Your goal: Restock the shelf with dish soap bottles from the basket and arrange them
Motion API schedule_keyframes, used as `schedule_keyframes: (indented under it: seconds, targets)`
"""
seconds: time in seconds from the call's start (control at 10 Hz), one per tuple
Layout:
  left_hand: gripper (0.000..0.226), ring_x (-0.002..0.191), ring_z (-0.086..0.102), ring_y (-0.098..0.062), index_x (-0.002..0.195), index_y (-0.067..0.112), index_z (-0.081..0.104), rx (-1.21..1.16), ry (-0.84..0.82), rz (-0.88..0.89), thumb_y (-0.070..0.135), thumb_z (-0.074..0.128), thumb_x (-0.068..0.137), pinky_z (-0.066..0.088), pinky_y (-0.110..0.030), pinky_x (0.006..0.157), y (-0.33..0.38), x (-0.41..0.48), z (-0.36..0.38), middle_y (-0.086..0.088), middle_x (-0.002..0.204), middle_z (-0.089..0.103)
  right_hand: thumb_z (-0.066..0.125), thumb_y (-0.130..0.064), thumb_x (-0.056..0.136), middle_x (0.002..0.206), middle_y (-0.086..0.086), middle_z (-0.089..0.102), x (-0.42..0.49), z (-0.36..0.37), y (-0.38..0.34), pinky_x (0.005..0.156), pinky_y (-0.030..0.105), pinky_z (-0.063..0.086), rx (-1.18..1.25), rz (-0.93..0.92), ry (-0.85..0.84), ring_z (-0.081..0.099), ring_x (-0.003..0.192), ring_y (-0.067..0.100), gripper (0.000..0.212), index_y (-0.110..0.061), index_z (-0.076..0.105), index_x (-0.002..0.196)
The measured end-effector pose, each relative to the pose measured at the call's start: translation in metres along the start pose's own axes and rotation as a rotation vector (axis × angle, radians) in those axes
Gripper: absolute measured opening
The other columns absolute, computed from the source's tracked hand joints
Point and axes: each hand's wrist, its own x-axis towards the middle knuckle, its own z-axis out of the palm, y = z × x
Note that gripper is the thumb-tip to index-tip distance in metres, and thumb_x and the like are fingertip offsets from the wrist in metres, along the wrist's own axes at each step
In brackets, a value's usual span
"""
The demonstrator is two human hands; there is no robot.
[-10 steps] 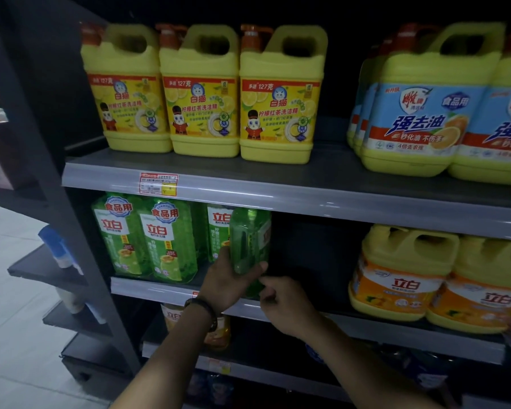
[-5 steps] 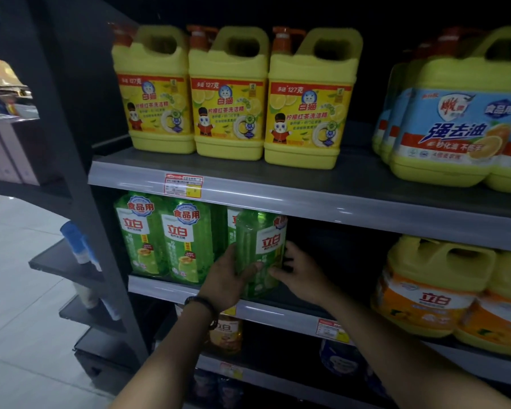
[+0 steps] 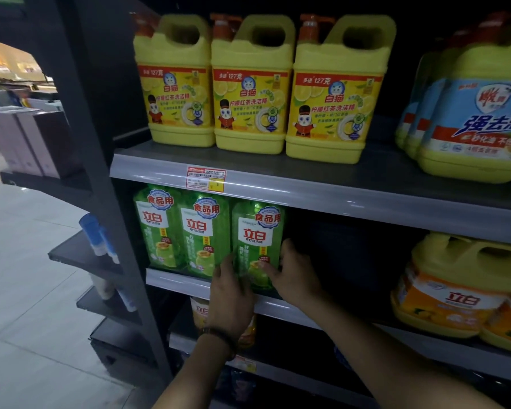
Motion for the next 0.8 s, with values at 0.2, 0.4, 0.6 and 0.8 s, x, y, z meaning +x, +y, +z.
schedule_keyframes:
  seconds: [0.2, 0.4, 0.6, 0.8]
  targets:
    - [0.066, 0.127, 0.056, -0.04, 0.16, 0.009, 0.034, -0.007, -0.056, -0.056, 0.01, 0.06, 0.099, 0.05, -0.044, 0.098, -0.001, 0.001, -0.005, -0.02, 0.145, 0.055, 0.079, -0.042, 0.093, 0.138, 0.011, 0.066, 0.005, 0.016, -0.017, 0.097, 0.041, 0.057, -0.035, 0.069, -0.015, 0.065, 0.123, 0.034, 0.06, -0.017, 0.05, 0.139]
    - [0.077, 0.132, 0.052, -0.037, 0.163, 0.009, 0.029, 0.036, -0.184, -0.068, 0.019, 0.068, 0.097, 0.046, -0.036, 0.103, 0.002, 0.003, -0.017, -0.019, 0.147, 0.048, 0.077, -0.04, 0.094, 0.137, 0.012, 0.067, 0.002, 0.009, -0.021, 0.097, 0.042, 0.058, -0.066, 0.099, -0.089, 0.067, 0.122, 0.033, 0.056, -0.015, 0.049, 0.136]
    - [0.049, 0.122, 0.061, -0.028, 0.142, 0.015, 0.057, 0.115, -0.164, 0.043, 0.017, 0.07, 0.095, 0.045, -0.025, 0.095, 0.015, -0.009, -0.038, -0.009, 0.136, 0.06, 0.065, -0.047, 0.101, 0.12, 0.012, 0.067, -0.032, -0.025, -0.007, 0.076, 0.035, 0.05, -0.204, 0.072, -0.2, 0.066, 0.102, 0.027, 0.036, -0.018, 0.051, 0.118]
    - [0.024, 0.111, 0.071, -0.026, 0.12, 0.023, 0.072, 0.264, -0.426, 0.202, 0.024, 0.059, 0.1, 0.056, -0.036, 0.091, 0.062, -0.046, -0.049, -0.005, 0.118, 0.076, 0.056, -0.068, 0.094, 0.15, 0.006, 0.056, -0.098, -0.081, 0.007, 0.107, 0.04, 0.05, -0.308, -0.014, -0.185, 0.055, 0.134, 0.026, 0.074, -0.024, 0.046, 0.153]
